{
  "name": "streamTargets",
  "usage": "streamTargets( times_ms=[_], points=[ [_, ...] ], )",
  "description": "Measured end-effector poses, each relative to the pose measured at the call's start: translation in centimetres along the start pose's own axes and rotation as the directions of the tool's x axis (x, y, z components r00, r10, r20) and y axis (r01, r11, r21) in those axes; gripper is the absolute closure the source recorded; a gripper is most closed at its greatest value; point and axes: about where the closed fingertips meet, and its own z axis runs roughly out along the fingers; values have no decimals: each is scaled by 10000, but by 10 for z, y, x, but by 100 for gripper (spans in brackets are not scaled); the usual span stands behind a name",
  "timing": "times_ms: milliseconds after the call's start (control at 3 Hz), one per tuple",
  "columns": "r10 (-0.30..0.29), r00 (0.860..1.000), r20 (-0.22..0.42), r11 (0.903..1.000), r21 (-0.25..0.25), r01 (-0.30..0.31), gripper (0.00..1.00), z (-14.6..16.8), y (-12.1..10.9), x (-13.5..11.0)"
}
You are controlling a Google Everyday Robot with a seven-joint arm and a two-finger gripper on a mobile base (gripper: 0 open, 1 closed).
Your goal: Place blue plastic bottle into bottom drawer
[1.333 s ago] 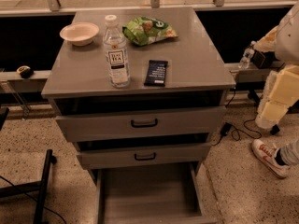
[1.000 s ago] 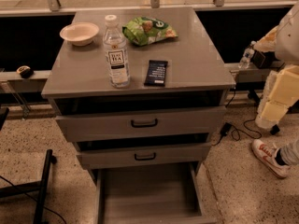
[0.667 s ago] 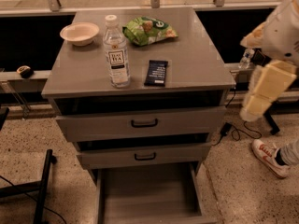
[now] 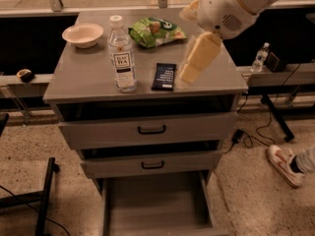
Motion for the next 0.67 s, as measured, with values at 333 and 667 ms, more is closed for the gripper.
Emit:
streamTargets(
  times_ms=[333,667],
  points=[
    [126,9858,1675,9998,-160,-100,0,53,-25,-45],
    [1030,9541,2814,9946,-406,-953,2,110,-56,-74]
  ],
)
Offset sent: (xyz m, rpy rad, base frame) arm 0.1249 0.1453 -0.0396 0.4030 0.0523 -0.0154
